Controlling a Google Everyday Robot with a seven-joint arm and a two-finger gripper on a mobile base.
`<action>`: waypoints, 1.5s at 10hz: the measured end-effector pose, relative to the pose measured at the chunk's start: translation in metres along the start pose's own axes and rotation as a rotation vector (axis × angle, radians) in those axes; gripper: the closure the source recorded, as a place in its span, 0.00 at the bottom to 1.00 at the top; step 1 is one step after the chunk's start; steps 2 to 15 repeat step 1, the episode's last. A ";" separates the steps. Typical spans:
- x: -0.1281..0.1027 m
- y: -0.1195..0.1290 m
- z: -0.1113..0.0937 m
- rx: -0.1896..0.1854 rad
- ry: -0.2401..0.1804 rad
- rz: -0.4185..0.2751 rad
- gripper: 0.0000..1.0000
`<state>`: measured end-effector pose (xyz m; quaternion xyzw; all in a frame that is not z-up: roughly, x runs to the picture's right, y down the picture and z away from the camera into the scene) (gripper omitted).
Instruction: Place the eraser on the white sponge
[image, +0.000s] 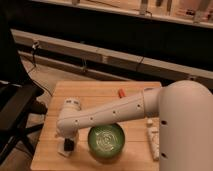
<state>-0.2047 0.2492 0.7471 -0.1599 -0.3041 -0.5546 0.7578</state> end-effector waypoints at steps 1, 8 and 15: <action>-0.004 -0.005 0.001 -0.001 -0.001 -0.013 0.20; -0.004 -0.005 0.001 -0.001 -0.001 -0.013 0.20; -0.004 -0.005 0.001 -0.001 -0.001 -0.013 0.20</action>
